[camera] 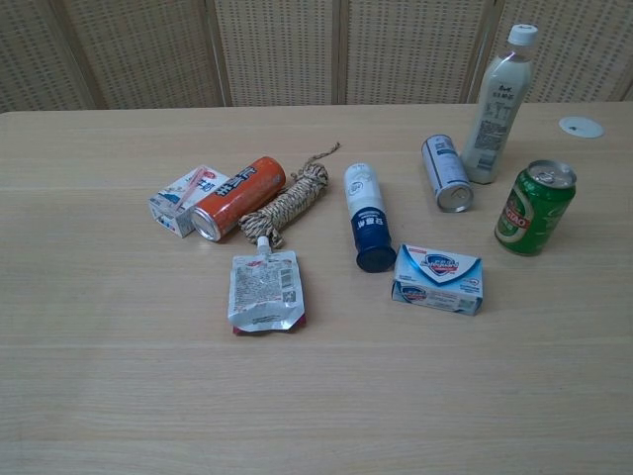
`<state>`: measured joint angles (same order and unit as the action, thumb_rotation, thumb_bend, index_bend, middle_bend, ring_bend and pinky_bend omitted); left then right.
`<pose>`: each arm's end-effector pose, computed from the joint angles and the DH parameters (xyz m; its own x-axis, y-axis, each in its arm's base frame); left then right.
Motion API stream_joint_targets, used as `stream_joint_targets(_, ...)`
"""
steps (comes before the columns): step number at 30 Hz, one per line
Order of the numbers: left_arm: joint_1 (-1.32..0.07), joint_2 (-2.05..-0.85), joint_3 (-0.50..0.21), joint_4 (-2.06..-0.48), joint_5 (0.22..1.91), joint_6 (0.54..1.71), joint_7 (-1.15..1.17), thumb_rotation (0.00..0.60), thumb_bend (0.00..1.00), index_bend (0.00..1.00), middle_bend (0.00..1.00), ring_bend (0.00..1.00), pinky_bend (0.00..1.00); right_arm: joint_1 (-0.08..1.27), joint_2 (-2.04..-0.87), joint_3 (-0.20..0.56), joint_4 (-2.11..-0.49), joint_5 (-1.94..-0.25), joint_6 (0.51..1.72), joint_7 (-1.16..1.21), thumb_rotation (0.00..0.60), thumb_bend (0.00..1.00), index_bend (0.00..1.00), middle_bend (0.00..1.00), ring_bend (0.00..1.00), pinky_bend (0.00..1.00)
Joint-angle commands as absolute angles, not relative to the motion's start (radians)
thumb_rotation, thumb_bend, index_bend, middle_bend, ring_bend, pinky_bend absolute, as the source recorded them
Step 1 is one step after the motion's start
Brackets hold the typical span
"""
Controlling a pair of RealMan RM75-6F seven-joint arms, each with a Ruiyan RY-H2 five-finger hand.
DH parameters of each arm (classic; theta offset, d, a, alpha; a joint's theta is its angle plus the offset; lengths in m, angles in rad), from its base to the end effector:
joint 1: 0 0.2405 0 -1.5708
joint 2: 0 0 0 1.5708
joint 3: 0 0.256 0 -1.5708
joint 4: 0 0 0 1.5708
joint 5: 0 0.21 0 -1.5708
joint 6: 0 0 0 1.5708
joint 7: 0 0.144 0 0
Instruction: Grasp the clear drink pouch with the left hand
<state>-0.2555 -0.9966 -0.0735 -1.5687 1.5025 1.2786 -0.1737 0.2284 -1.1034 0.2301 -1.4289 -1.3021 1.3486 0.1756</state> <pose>-0.3032 0.2401 0.1829 0.4017 0.1031 0.9100 0.9124 -0.1303 -0.3880 -0.3289 -0.2666 0.2120 0.3449 0.1475 0.9270 -0.9385 0.0718 0.3377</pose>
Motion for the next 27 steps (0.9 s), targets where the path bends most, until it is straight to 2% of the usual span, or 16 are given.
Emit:
stream_joint_targets(1, -0.288, -0.996, -0.057, -1.591, 1.555, 1.252, -0.141, 0.452, 0.29, 0.07, 0.0, 0.0, 0.0, 0.229, -1.104, 0.232, -1.431, -1.301, 1.348, 0.181, 0.269, 0.24, 0.0, 0.03, 0.0, 0.0)
stream_joint_targets(12, -0.449, -1.017, -0.009, -1.672, 1.703, 1.054, 0.022, 0.481, 0.3, 0.12, 0.0, 0.0, 0.0, 0.245, -1.118, 0.224, -1.452, -1.304, 1.32, 0.16, 0.264, 0.25, 0.0, 0.03, 0.0, 0.0)
stream_joint_targets(21, -0.587, -1.11, -0.018, -1.666, 1.704, 0.883, 0.08, 0.48, 0.29, 0.14, 0.0, 0.0, 0.0, 0.253, -1.126, 0.209, -1.457, -1.306, 1.296, 0.14, 0.272, 0.24, 0.0, 0.03, 0.0, 0.0)
stream_joint_targets(27, -0.65, -1.182, -0.023, -1.628, 1.696, 0.828, 0.074, 0.484, 0.3, 0.13, 0.0, 0.0, 0.0, 0.257, -1.128, 0.206, -1.453, -1.303, 1.285, 0.139, 0.279, 0.25, 0.0, 0.02, 0.0, 0.0)
